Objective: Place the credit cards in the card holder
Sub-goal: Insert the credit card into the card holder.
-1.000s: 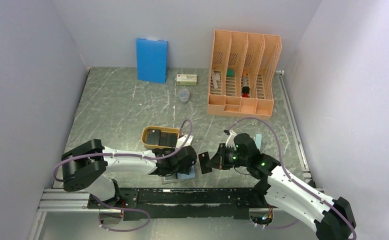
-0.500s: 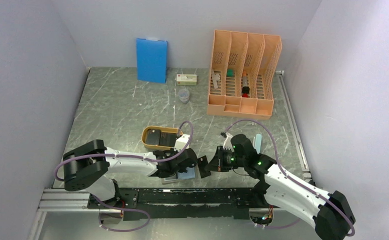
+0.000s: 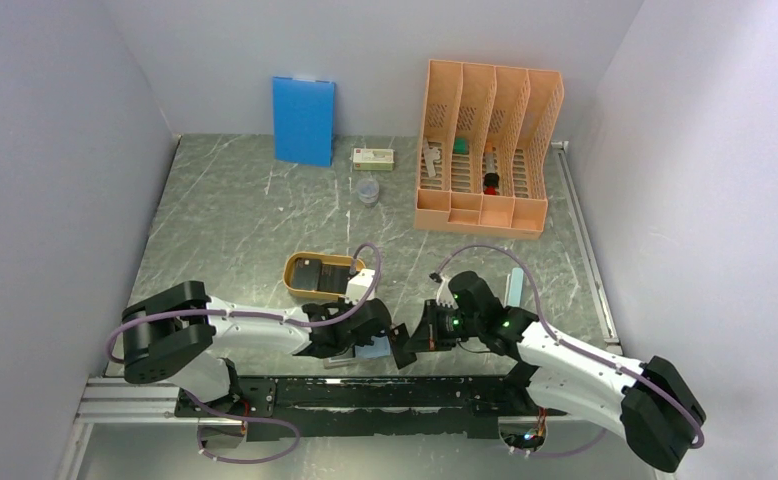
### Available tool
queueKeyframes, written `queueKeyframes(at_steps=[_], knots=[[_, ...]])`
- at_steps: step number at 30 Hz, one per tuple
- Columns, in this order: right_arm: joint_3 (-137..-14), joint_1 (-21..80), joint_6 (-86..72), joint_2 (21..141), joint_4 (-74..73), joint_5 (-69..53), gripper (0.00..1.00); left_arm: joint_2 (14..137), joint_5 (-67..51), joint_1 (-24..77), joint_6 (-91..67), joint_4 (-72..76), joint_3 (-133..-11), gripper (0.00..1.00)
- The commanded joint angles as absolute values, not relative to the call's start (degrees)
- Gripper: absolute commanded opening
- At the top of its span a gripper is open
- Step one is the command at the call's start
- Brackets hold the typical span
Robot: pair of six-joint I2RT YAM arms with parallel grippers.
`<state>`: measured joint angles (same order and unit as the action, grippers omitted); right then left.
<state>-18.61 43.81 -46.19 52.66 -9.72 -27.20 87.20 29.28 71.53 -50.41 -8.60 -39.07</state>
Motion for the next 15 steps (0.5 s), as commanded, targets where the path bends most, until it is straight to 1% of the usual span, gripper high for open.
queueKeyframes(at_steps=[1, 8, 15], knots=[[-17.62, 44.07, -48.58, 52.16, -8.83, -28.07, 0.00, 90.63, 26.84, 71.69, -51.68, -12.46, -34.95, 0.05], [-17.10, 45.18, -50.07, 57.61, -5.13, -31.90, 0.00, 89.90, 27.44, 71.70, -52.01, -12.50, -34.79, 0.05], [-16.57, 45.79, -51.06, 58.64, -4.10, -31.86, 0.00, 90.09, 27.16, 71.70, -52.03, -12.24, -35.07, 0.05]])
